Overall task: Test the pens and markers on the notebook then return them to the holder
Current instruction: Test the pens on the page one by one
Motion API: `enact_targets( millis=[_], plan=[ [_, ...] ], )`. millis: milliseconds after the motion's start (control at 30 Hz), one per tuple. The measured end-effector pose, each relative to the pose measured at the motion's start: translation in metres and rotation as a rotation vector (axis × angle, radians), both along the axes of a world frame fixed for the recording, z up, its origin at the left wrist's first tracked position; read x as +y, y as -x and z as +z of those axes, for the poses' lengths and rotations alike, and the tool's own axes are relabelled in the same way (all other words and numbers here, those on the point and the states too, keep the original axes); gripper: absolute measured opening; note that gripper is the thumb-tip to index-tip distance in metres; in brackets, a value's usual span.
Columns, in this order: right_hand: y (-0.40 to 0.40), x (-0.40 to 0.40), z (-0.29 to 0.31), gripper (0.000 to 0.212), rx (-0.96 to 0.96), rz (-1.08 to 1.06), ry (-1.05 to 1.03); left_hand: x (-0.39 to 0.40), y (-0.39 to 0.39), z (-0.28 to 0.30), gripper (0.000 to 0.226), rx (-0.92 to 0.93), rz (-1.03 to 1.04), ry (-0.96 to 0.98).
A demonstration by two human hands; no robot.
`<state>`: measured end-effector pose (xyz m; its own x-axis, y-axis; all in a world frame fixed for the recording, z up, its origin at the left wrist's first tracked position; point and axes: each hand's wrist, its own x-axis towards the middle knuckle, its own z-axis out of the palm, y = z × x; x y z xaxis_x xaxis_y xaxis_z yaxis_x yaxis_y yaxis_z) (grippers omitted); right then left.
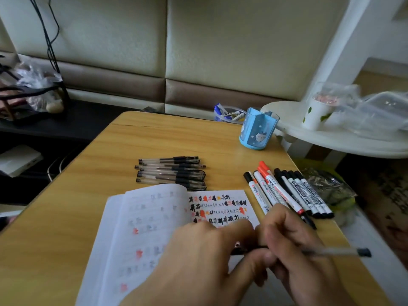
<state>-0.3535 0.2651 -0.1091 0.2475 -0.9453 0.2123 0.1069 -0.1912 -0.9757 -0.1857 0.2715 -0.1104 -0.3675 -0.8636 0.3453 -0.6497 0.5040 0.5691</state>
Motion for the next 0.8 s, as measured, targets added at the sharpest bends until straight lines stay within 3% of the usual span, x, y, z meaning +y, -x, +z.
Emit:
enact_targets(
  millis=[167, 300, 467, 800],
  plan=[
    [-0.004, -0.013, -0.004, 0.041, 0.012, -0.068, 0.032, -0.003, -0.012, 0.007, 0.036, 0.011, 0.222, -0.019],
    [-0.007, -0.02, -0.008, 0.015, 0.224, -0.156, -0.005, -0.009, -0.019, 0.003, 0.018, -0.021, 0.39, -0.022],
    [-0.018, -0.023, -0.017, 0.021, 0.321, -0.147, 0.07, -0.019, -0.028, -0.003, 0.026, -0.193, 0.409, -0.117],
    [-0.027, -0.031, -0.03, 0.046, 0.457, -0.228, 0.185, -0.026, -0.037, -0.012, 0.021, -0.135, 0.434, -0.204]
  ],
)
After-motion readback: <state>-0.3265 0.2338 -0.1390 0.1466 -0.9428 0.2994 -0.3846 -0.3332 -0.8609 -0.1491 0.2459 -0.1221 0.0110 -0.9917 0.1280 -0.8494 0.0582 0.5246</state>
